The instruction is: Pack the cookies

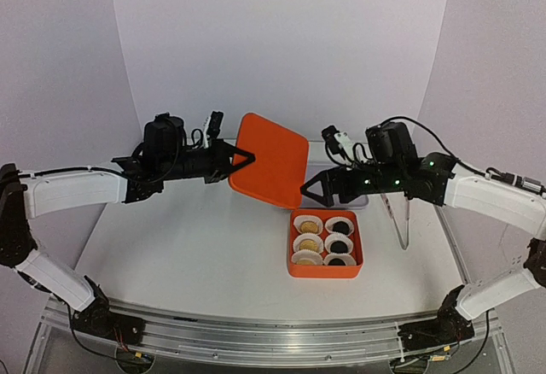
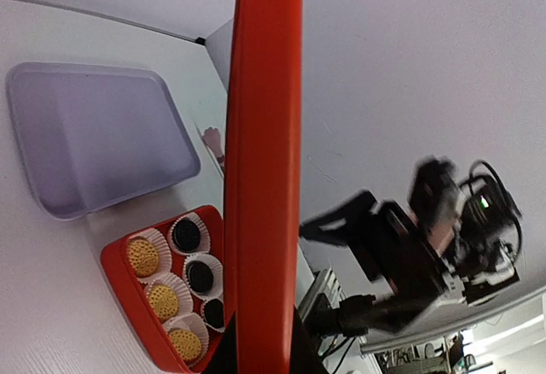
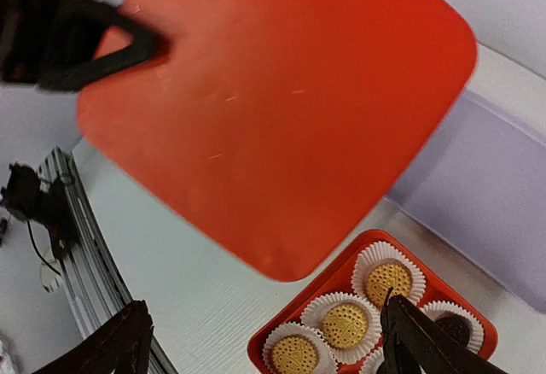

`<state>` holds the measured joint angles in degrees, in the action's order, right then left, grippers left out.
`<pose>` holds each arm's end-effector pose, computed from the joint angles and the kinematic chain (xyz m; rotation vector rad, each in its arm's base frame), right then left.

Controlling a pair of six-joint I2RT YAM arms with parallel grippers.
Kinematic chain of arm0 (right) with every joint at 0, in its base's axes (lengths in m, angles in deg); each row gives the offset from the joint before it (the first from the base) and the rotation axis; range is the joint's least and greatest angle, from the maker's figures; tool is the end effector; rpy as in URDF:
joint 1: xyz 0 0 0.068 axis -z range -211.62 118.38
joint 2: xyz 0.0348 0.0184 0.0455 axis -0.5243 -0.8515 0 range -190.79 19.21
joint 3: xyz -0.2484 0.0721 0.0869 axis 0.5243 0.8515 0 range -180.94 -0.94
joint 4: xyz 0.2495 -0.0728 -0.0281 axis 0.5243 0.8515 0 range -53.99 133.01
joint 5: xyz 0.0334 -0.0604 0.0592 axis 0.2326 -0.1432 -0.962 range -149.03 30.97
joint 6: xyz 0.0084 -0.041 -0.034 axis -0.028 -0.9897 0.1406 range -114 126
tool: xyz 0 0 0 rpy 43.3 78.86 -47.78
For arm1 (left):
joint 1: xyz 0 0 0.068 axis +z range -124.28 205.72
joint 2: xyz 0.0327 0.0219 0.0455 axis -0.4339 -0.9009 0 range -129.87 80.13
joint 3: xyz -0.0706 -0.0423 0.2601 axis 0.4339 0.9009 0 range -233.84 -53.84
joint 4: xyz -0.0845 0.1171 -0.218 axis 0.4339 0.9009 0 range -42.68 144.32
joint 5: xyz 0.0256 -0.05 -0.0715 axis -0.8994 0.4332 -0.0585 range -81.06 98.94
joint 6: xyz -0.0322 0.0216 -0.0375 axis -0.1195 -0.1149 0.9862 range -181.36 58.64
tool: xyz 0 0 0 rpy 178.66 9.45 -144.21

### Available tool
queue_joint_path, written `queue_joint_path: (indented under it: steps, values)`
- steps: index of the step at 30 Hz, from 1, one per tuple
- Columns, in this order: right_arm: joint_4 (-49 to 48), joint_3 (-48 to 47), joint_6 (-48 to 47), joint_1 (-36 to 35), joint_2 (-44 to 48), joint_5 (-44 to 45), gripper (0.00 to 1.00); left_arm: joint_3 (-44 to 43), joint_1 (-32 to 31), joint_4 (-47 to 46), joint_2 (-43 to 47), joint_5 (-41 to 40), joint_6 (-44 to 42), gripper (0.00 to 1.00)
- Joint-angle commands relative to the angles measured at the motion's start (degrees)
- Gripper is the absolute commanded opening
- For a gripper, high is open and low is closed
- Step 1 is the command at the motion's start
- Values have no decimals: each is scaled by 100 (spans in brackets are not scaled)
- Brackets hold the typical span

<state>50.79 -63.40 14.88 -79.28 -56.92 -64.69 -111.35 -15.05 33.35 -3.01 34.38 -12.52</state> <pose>0.2029 0.2278 0.3181 -0.7701 1.9989 0.6972 0.2470 -0.2331 0.3023 0.2251 2.0115 -1.4617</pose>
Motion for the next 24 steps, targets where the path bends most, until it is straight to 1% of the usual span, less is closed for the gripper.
queue_joint_path:
  steps: [1,4,9,12,15,21,24]
  values:
    - [58,-265,1563,614,-187,-1891,88,366,9,-937,554,959,-371,0]
    - [-617,-95,2043,842,-218,-2514,87,677,16,-1492,729,1050,17,0]
    - [-1923,251,3009,942,-250,-2984,84,1210,16,-2851,761,1247,878,0]
    - [-2250,286,3291,943,-295,-3028,82,1402,16,-3888,604,1472,1462,0]
    - [-2332,367,3356,943,-260,-2888,81,1475,16,-4620,452,1610,1869,0]
    - [-2309,587,3404,1017,-46,-2525,81,1508,16,-4613,475,1368,1964,0]
    - [-2271,718,3391,1111,120,-2360,81,1535,16,-4286,624,1142,1828,0]
